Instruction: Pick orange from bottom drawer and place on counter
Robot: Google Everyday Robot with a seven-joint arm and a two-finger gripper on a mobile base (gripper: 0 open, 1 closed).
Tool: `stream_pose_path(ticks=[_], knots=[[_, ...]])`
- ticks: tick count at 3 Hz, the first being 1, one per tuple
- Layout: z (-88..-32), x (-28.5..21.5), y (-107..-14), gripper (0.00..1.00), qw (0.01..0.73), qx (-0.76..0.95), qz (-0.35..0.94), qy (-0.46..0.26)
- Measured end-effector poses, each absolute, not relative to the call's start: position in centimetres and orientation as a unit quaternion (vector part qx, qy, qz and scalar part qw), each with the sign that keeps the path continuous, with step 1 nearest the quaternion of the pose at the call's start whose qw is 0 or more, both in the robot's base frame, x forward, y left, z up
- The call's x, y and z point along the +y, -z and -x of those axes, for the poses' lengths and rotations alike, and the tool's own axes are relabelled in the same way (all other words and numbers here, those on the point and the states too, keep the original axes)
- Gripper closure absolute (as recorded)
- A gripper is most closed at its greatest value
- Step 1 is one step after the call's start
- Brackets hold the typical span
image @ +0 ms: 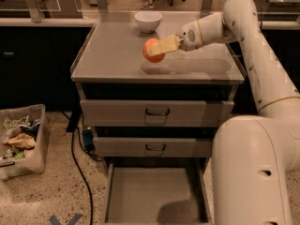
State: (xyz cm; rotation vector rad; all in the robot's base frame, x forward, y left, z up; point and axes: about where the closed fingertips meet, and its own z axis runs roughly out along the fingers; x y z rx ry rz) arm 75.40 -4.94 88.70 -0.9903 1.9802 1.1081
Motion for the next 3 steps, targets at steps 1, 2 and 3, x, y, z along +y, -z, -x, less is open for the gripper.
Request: stream_pose_path(ticks=[1,2,3], knots=[[-75.02,-3.53,-84.31,1.00,0.273,0.773,0.379,-0.429],[-75.01,-3.51,-84.24,0.81,0.272,0.773,0.379,-0.429],[-75.01,-3.50,-84.24,0.57,0.272,0.773,0.379,-0.429]])
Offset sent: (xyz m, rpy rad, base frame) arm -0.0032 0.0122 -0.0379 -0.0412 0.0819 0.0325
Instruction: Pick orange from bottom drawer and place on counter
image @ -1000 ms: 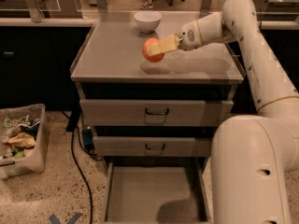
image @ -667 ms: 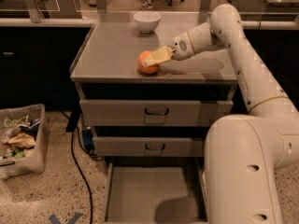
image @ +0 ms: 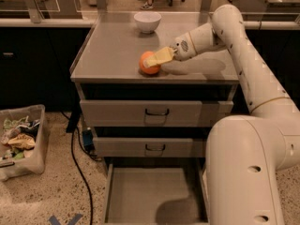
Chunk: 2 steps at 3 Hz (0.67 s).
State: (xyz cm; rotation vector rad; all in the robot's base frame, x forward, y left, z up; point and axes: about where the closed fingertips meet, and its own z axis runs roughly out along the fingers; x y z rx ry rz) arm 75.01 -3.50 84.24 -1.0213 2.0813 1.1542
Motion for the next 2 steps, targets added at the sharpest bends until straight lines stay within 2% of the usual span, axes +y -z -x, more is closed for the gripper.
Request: stream_pose_path(ticks=[2], knots=[[-75.01,-3.50,-84.24,0.11,0.272,0.773,0.379,-0.429]])
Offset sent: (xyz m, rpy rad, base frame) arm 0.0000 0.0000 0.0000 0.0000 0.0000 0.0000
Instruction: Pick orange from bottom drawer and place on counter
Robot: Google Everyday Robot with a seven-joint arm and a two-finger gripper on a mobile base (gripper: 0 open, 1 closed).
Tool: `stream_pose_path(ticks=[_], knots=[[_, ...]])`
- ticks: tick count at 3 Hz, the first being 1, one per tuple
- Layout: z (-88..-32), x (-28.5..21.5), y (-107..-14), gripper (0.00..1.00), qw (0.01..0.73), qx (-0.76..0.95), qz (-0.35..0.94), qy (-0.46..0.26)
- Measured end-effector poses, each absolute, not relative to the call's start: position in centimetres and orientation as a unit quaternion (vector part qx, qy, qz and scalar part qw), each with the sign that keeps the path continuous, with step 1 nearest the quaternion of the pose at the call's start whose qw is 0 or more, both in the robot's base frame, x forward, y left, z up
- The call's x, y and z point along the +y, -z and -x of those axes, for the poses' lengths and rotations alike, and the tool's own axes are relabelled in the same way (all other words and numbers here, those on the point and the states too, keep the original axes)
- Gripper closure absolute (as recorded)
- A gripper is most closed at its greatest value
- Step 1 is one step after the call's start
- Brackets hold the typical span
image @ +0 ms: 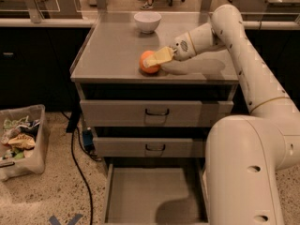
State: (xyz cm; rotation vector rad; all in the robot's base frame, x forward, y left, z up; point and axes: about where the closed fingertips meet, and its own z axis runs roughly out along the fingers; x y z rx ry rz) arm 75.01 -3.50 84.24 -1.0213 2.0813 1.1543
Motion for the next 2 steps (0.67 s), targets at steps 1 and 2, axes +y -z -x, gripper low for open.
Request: stream_pose_path(ticks=[1,2], knots=[[-75.01,-3.49,-84.24,0.00,0.272,0.773,0.379,-0.429],[-75.01,-3.49,-84.24,0.00,0.272,0.773,0.379,-0.429]])
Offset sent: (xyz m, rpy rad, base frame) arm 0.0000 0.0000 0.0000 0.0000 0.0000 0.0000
